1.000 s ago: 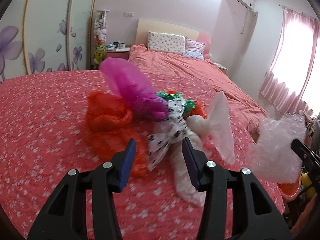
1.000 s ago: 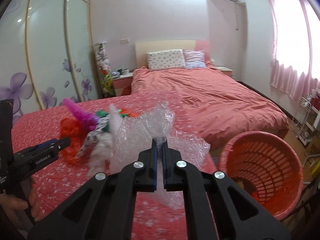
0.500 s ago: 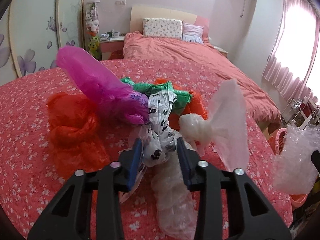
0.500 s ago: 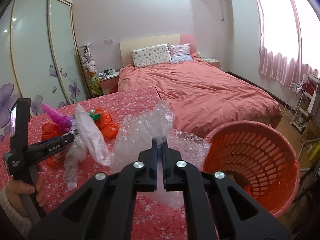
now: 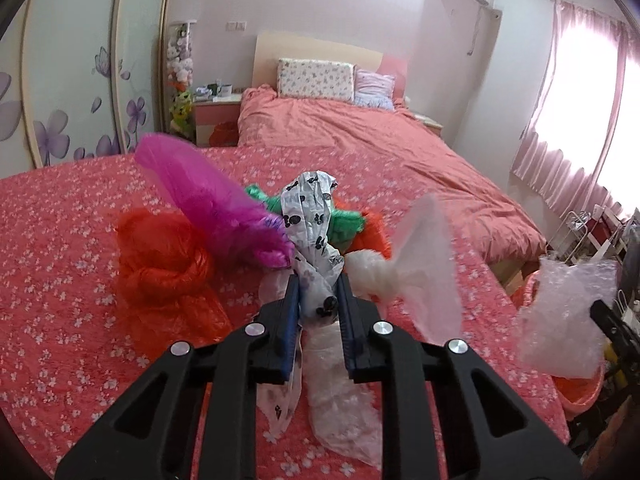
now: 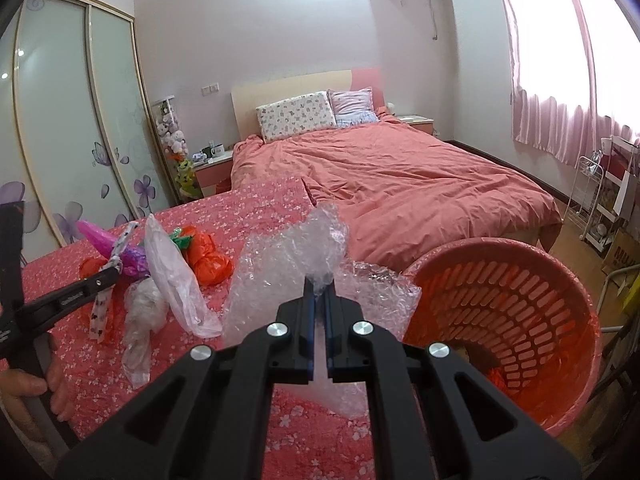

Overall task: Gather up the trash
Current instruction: 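Carry the bubble wrap and dotted ribbon over the orange basket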

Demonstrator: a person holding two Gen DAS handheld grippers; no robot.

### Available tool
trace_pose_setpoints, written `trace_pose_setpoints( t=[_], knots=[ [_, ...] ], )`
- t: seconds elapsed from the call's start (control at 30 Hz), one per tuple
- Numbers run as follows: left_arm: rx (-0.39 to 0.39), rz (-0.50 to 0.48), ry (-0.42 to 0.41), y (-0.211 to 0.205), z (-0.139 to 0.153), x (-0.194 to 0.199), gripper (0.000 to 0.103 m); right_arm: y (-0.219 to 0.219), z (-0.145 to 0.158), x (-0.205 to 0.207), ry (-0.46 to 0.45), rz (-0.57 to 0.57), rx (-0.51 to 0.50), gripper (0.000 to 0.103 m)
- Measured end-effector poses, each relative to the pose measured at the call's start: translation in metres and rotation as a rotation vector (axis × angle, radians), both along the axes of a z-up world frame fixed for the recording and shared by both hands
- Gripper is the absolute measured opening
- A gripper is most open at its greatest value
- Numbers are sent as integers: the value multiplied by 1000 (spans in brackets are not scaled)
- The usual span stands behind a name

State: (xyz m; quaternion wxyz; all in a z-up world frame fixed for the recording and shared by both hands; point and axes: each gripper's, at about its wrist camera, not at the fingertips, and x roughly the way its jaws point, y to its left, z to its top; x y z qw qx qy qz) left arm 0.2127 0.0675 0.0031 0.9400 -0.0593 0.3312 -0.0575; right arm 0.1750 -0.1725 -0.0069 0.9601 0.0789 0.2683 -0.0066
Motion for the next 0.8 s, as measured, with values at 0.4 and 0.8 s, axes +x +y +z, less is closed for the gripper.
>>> trace_pose_setpoints(
  t=[0.4,0.8],
  knots=[
    [-13,-109,-73,-41,28,-22,19,-19,8,-14,-31,-45,-8,5],
    [-7,-245,-121,-95,36,-43,19,-50,10,-34,-77,-169,-46,6]
  ],
)
